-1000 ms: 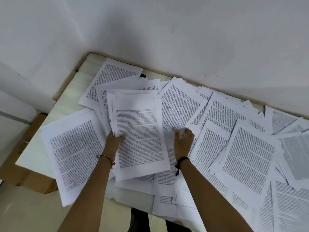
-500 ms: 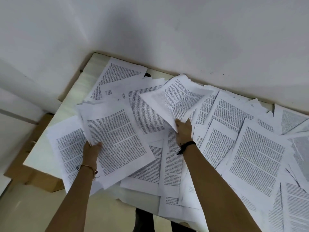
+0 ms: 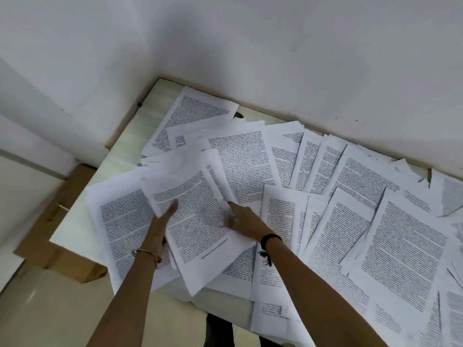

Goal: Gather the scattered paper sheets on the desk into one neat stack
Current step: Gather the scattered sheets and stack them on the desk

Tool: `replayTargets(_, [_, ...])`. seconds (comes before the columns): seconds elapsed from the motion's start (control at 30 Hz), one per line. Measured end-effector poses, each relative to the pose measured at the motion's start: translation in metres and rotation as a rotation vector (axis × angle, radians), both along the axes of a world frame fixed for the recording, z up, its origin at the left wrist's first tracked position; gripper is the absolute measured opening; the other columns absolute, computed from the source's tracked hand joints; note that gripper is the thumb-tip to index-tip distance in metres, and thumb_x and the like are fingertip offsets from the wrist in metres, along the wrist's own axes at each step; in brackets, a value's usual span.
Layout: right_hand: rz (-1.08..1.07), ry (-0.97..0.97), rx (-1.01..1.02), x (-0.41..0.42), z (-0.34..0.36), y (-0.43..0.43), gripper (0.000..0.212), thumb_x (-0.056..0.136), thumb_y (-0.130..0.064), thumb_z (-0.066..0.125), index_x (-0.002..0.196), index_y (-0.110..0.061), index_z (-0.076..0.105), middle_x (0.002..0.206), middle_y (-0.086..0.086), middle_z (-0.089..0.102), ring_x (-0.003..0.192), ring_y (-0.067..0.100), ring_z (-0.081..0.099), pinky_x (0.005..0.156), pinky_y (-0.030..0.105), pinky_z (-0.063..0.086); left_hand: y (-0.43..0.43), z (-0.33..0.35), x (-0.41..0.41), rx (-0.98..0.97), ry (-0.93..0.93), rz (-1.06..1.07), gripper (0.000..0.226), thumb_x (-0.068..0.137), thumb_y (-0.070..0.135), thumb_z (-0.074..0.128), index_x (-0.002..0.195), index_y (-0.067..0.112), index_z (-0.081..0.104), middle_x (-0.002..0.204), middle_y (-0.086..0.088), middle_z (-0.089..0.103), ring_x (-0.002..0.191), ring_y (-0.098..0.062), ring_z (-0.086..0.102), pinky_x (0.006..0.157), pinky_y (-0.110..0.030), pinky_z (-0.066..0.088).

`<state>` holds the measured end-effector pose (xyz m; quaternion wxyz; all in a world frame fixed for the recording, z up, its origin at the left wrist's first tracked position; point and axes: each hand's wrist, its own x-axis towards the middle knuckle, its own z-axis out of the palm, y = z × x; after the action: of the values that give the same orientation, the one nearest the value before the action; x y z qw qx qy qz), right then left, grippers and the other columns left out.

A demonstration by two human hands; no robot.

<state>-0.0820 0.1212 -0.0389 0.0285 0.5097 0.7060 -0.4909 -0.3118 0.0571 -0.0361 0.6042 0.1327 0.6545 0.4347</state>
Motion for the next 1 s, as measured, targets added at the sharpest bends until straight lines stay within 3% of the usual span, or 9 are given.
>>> replayTargets(0.07, [-0.045,0.009,0.106,0.002,-0.003,0.009,0.059,0.089,-0.041,0.063,0.136,-0.011,0.044,0.116,0.010,0.060,0.103,0.025,0.058,0.087,0.036,0.046,0.002,-0.008,0.003,0.005,0.063,0.029,0.063,0.076,0.022,0.077,0.133,0.011,0.052,0.133,-0.010,0.058,0.121,-0.026,0.056,0.106,-0.046,0.041])
replayTargets(0.13, [-0.330,0.052,0.315,0.009,-0.008,0.023,0.049,0.085,-0.045,0.067,0.117,-0.010,0.055,0.109,0.005,0.056,0.097,0.022,0.053,0.081,0.041,0.049,0.006,-0.012,0.000,-0.035,0.167,0.082,0.053,0.084,-0.002,0.064,0.135,0.002,0.048,0.134,-0.016,0.054,0.121,-0.032,0.054,0.106,-0.045,0.041])
replayTargets(0.27, [-0.749,-0.185,0.462,0.037,-0.015,0.059,0.074,0.077,-0.042,0.075,0.131,-0.002,0.044,0.130,0.018,0.047,0.120,0.034,0.041,0.099,0.044,0.039,0.005,-0.011,-0.028,-0.090,0.398,0.228,0.048,0.089,-0.005,0.052,0.135,0.004,0.046,0.130,-0.019,0.055,0.118,-0.037,0.054,0.098,-0.043,0.044])
replayTargets(0.37, [-0.701,-0.200,0.372,0.033,-0.011,0.077,0.084,0.076,-0.041,0.076,0.138,-0.002,0.036,0.135,0.019,0.043,0.124,0.033,0.040,0.099,0.042,0.039,-0.006,-0.012,-0.057,-0.158,0.549,0.333,0.055,0.088,0.001,0.050,0.141,0.011,0.039,0.136,-0.015,0.051,0.123,-0.036,0.049,0.101,-0.046,0.041])
replayTargets(0.47, [-0.641,-0.071,0.246,0.008,-0.008,0.080,0.080,0.082,-0.034,0.073,0.143,-0.002,0.031,0.143,0.016,0.042,0.131,0.029,0.042,0.103,0.037,0.038,-0.012,-0.011,-0.071,-0.200,0.537,0.431,0.059,0.087,0.004,0.049,0.143,0.017,0.038,0.140,-0.011,0.049,0.125,-0.036,0.047,0.104,-0.050,0.040])
replayTargets(0.67, [-0.560,-0.103,0.219,-0.040,-0.016,0.066,0.071,0.090,-0.019,0.061,0.149,-0.010,0.023,0.148,0.012,0.039,0.134,0.030,0.040,0.107,0.039,0.035,-0.009,-0.013,-0.071,-0.247,0.536,0.388,0.057,0.086,0.007,0.050,0.142,0.014,0.039,0.139,-0.012,0.050,0.124,-0.039,0.047,0.103,-0.050,0.040])
replayTargets(0.73, [-0.566,-0.183,0.311,-0.046,-0.017,0.063,0.070,0.088,-0.023,0.063,0.146,-0.010,0.026,0.146,0.013,0.036,0.134,0.032,0.035,0.107,0.042,0.033,-0.007,-0.015,-0.071,-0.255,0.547,0.382,0.059,0.087,0.006,0.050,0.143,0.013,0.036,0.141,-0.013,0.047,0.125,-0.038,0.046,0.104,-0.049,0.038])
replayTargets(0.87, [-0.452,-0.195,0.384,-0.055,-0.025,0.059,0.101,0.079,-0.050,0.070,0.152,-0.010,0.013,0.160,0.009,0.012,0.148,0.027,0.010,0.120,0.040,0.014,-0.008,-0.015,-0.074,-0.252,0.562,0.395,0.059,0.085,0.004,0.048,0.142,0.016,0.040,0.138,-0.011,0.051,0.122,-0.036,0.049,0.100,-0.048,0.040])
replayTargets(1.0, [-0.310,-0.110,0.362,-0.073,-0.027,0.055,0.105,0.079,-0.045,0.072,0.153,-0.011,0.005,0.161,0.005,0.007,0.148,0.021,0.008,0.120,0.034,0.019,-0.010,-0.016,-0.077,-0.243,0.584,0.397,0.057,0.085,0.004,0.047,0.140,0.017,0.043,0.135,-0.011,0.054,0.119,-0.036,0.051,0.096,-0.046,0.042])
